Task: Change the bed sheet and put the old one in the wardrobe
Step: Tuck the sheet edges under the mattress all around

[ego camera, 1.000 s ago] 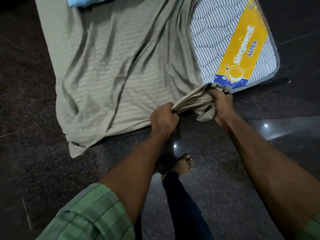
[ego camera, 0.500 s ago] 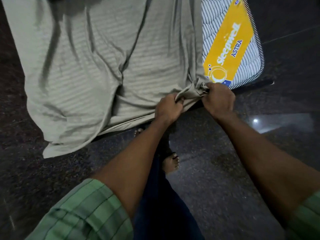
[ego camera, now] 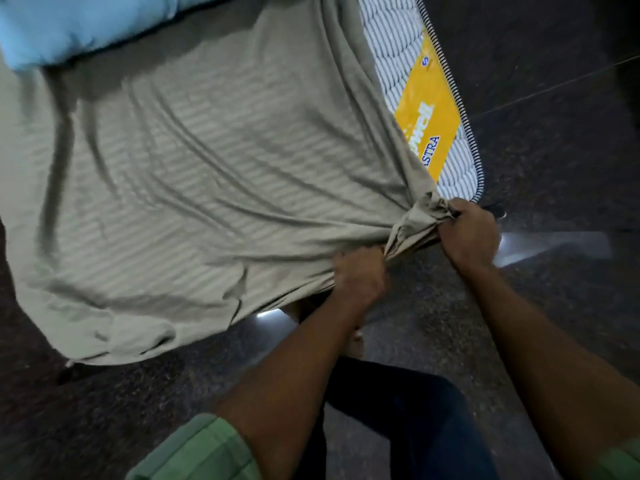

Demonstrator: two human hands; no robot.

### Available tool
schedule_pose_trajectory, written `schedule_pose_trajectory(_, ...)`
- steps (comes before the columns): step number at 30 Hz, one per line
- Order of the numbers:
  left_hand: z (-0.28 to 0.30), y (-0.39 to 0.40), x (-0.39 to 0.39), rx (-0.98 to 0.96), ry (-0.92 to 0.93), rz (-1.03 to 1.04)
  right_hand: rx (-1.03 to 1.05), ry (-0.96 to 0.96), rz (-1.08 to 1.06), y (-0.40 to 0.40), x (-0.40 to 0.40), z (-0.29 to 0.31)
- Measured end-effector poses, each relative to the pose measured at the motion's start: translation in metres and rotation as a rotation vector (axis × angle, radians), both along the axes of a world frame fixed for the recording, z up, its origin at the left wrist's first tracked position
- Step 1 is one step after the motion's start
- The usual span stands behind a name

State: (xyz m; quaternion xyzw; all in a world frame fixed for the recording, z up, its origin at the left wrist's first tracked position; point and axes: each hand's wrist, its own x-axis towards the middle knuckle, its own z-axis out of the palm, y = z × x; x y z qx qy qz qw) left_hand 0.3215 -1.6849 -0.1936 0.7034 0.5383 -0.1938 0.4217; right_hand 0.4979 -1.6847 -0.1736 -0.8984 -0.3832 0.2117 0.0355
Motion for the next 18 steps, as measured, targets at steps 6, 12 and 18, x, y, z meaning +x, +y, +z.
schedule_pose_trajectory(6, -0.013, 0.022, 0.025, -0.242, -0.088, 0.198, -0.049, -0.064, 0.389, 0.025, 0.031, -0.027)
schedule_pose_trajectory(12, -0.026, -0.005, 0.057, -0.327, -0.134, 0.458, 0.07, 0.115, 0.476, 0.057, 0.038, -0.034)
schedule_pose_trajectory(18, -0.016, 0.018, 0.093, -0.482, -0.113, 0.28, 0.059, -0.039, 0.644, 0.08, 0.036, -0.047)
